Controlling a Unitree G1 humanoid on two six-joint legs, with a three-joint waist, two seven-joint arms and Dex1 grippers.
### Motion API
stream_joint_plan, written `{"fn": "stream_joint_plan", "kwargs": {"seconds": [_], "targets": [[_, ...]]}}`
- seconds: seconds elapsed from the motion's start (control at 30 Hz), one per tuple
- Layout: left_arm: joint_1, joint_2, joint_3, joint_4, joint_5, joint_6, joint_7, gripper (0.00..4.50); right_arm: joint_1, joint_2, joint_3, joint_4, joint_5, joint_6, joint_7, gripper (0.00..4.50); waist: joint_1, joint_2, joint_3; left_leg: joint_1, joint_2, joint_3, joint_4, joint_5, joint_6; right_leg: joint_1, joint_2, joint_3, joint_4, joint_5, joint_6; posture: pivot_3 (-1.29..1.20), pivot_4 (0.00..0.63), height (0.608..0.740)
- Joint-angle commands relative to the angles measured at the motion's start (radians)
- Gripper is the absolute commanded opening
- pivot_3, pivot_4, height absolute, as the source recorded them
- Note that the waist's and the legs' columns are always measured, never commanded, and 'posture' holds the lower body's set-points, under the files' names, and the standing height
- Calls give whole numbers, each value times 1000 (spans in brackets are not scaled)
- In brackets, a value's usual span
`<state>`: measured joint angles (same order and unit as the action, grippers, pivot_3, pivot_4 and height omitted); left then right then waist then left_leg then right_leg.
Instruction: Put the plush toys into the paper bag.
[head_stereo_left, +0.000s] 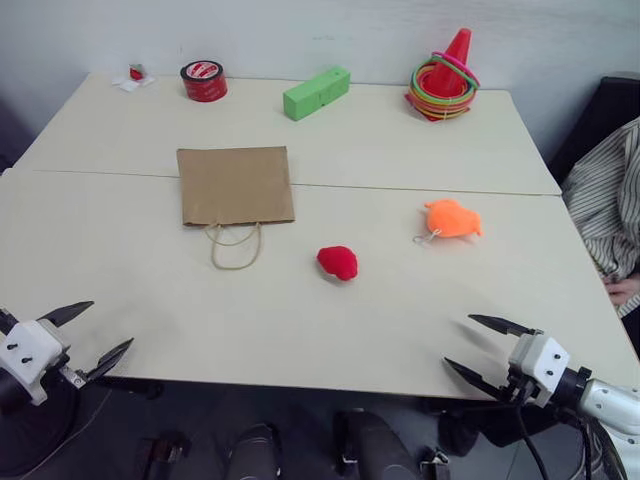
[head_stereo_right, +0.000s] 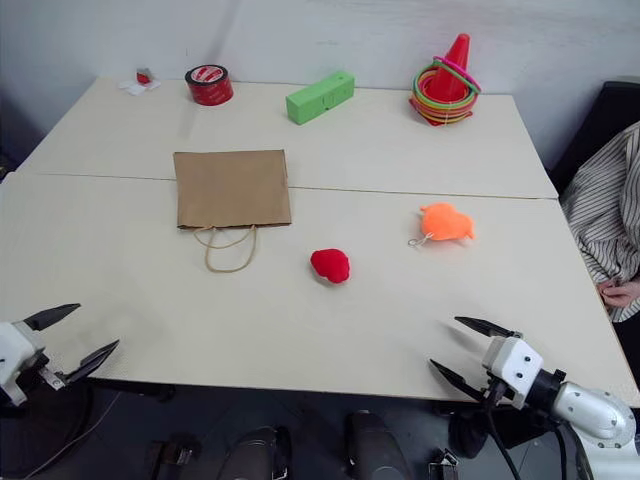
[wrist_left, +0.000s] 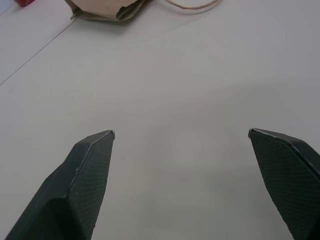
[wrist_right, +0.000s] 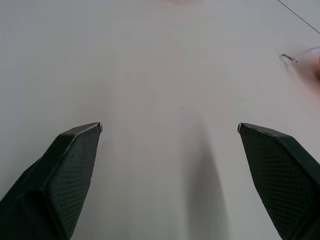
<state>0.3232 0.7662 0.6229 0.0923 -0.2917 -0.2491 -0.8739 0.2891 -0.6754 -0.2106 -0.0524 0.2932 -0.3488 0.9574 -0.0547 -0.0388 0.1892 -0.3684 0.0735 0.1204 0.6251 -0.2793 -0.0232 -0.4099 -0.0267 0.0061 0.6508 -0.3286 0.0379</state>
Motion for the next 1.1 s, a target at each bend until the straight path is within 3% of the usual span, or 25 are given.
{"fn": "stream_joint_plan", "kwargs": {"seconds": [0.03,0.27,0.47,0.6,0.8,0.93,1.0,1.1], "targets": [[-33,23,-14,-35,-22,15,-6,4500,-12,25,5,-103,64,34,-18,4456,0,0,0,0,0,0,1,0,0,0,0,0,1,0,0,0,150,740],[-224,73,-142,-153,-95,245,-23,4500,-79,72,36,-258,136,146,-76,4456,2,-1,-1,0,0,-1,4,0,0,1,0,0,5,0,1,0,150,740],[-593,81,-396,15,131,214,46,4500,-196,133,104,-316,120,215,-144,4456,10,0,0,0,-1,-1,6,1,-1,0,1,0,6,1,1,0,150,740],[-799,2,-552,210,235,116,49,4500,-212,162,135,-303,87,209,-166,4456,15,0,-1,-1,-1,1,6,1,-2,-1,2,1,6,0,2,0,150,740],[-941,-44,-632,398,287,1,27,3055,-193,174,138,-306,57,199,-185,4500,18,-1,0,-2,-1,3,8,1,-2,-3,2,2,8,0,3,0,150,740],[-971,-30,-662,388,254,30,-98,1692,-182,171,149,-309,49,201,-180,4500,21,0,0,-2,-1,3,9,1,-2,-3,2,2,10,0,3,0,150,740],[-984,-30,-660,364,235,60,-134,1241,-187,171,156,-310,57,210,-173,4500,22,0,0,-2,-1,4,9,1,-2,-3,2,2,10,0,3,0,150,740],[-995,-22,-645,316,193,114,-191,285,-209,169,178,-313,72,232,-157,3888,24,0,0,-2,-1,3,10,2,-3,-3,2,2,11,0,3,0,150,740]]}}
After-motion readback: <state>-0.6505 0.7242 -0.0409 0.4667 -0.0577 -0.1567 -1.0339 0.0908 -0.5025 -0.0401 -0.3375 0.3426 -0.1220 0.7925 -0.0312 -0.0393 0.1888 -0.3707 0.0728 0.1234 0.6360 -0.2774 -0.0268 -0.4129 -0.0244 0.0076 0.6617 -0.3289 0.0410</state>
